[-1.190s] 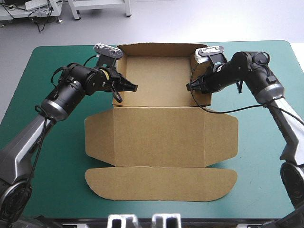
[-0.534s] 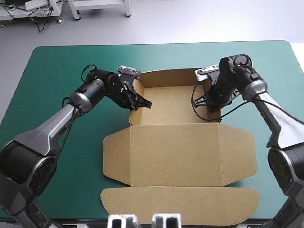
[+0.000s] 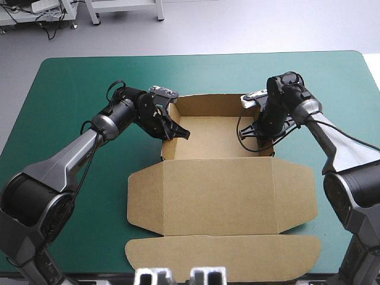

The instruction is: Fold the box

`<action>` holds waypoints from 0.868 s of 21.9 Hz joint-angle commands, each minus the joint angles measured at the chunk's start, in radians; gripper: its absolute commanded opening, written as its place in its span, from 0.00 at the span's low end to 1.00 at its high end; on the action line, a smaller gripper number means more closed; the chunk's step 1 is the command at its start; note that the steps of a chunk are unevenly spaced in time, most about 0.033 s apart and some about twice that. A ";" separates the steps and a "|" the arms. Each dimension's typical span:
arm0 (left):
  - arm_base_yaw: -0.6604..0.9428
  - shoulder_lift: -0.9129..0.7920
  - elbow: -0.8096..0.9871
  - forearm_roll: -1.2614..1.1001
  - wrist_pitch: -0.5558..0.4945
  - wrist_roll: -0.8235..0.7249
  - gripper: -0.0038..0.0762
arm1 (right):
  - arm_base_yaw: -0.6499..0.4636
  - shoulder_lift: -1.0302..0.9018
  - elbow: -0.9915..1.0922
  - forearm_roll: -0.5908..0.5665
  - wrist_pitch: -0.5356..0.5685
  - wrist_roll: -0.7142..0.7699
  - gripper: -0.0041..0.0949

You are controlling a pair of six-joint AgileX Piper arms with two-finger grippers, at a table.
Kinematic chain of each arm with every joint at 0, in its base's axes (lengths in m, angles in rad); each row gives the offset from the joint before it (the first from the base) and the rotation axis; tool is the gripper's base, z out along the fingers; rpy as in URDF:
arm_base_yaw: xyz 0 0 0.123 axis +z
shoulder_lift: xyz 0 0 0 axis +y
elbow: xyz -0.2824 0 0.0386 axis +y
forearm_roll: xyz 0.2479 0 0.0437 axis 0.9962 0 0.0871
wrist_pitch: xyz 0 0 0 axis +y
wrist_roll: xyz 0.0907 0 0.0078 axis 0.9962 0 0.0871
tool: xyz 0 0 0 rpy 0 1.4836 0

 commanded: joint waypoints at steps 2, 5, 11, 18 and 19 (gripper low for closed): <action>-0.014 -0.043 -0.021 0.036 0.132 0.016 0.04 | 0.002 -0.034 -0.030 0.021 0.000 -0.023 0.02; -0.014 -0.043 -0.021 0.038 0.123 -0.007 0.04 | 0.002 -0.034 -0.030 0.023 0.000 -0.023 0.03; -0.014 -0.043 -0.021 0.049 0.192 -0.007 0.06 | 0.002 -0.034 -0.030 0.005 0.000 -0.033 0.22; -0.014 -0.043 -0.028 0.116 0.267 0.001 0.35 | 0.002 -0.040 -0.030 0.035 0.002 -0.023 0.71; -0.014 -0.043 -0.042 0.112 0.272 0.001 0.39 | 0.002 -0.049 -0.030 0.041 0.002 -0.023 0.71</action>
